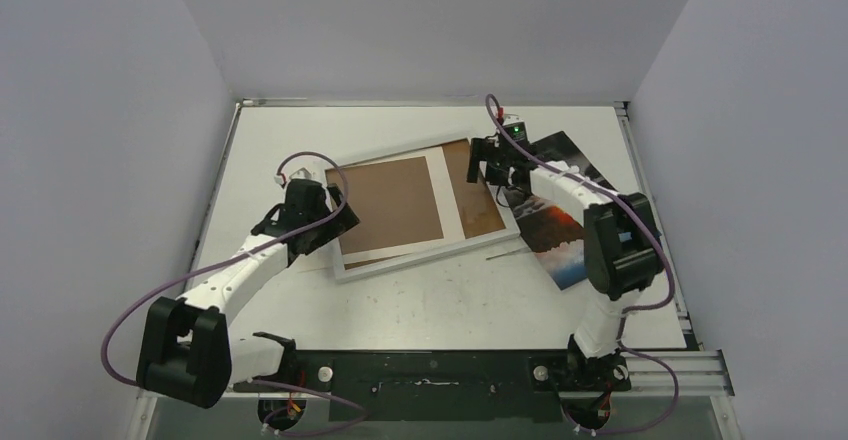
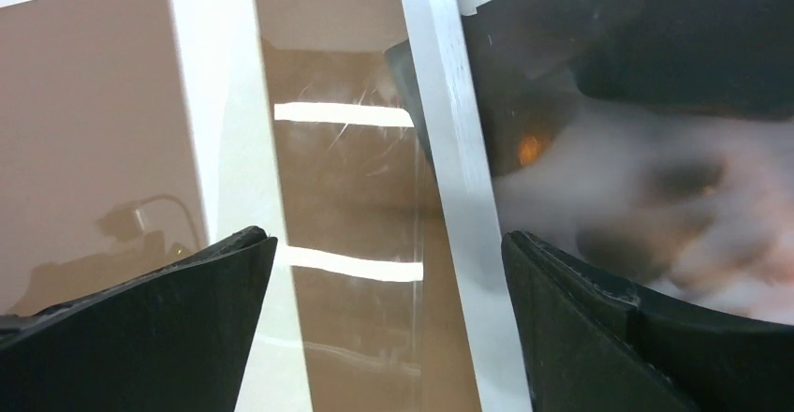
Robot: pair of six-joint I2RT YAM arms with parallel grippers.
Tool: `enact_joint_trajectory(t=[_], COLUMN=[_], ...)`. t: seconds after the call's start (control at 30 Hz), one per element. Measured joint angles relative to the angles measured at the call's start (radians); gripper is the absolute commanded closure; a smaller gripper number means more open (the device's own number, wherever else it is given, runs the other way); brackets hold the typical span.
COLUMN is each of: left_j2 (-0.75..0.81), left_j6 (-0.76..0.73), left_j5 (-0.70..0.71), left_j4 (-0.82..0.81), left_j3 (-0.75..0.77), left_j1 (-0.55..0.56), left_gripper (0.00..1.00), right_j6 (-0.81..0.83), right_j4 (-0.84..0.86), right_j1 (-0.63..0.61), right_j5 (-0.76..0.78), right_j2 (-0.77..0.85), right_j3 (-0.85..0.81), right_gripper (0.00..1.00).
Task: Take the photo out of the frame
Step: Adjust the photo frame at the center of the board, then reset both arms
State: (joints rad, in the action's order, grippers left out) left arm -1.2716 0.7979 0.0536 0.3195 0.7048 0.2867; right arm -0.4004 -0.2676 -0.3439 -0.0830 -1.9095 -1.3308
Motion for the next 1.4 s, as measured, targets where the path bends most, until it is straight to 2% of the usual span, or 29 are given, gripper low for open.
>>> enact_joint_trajectory(t=[0.17,0.4,0.47,0.57,0.63,0.67,0.73,0.9,1.0,1.1,1.27,1.4], left_j2=[0.114,0.248,0.343,0.506,0.549,0.546,0.509,0.380,0.277,0.165,0.142,0.140], left_j6=[-0.049,-0.110,-0.175,-0.230,-0.242,-0.253,-0.275,-0.350,-0.423,-0.511,-0.575,-0.594], left_j5=[0.098,0.234,0.210,0.151,0.152,0.159,0.189,0.377,0.495,0.588,0.597,0.595], left_j4=[0.000,0.000,-0.077,-0.285,-0.376,-0.408,-0.466,-0.723,-0.840,-0.971,-1.061,-1.080], left_j3=[0.005,-0.013,-0.072,-0.223,-0.292,-0.312,-0.323,-0.400,-0.435,-0.445,-0.462,-0.462], left_j1=[0.003,0.003,0.008,0.021,0.030,0.033,0.037,0.062,0.065,0.056,-0.008,-0.034], left_gripper=[0.04,0.03,0.03,0.04,0.04,0.03,0.03,0.04,0.04,0.04,0.04,0.04], right_j6=[0.031,0.048,0.073,0.117,0.144,0.154,0.188,0.304,0.341,0.348,0.348,0.352], right_j4=[0.083,0.246,0.295,0.343,0.370,0.383,0.427,0.621,0.695,0.780,0.975,1.093], right_j1=[-0.014,-0.010,-0.009,-0.008,-0.008,-0.007,0.003,0.079,0.186,0.274,0.291,0.290], right_j5=[0.039,0.182,0.226,0.299,0.353,0.373,0.389,0.336,0.285,0.251,0.207,0.198], right_j2=[0.285,0.569,0.660,0.762,0.802,0.815,0.845,0.939,0.945,0.873,0.697,0.556], right_j3=[0.179,0.365,0.470,0.592,0.642,0.659,0.705,0.898,0.972,0.985,1.036,1.077], right_gripper=[0.06,0.09,0.08,0.09,0.07,0.06,0.09,0.09,0.08,0.07,0.06,0.09])
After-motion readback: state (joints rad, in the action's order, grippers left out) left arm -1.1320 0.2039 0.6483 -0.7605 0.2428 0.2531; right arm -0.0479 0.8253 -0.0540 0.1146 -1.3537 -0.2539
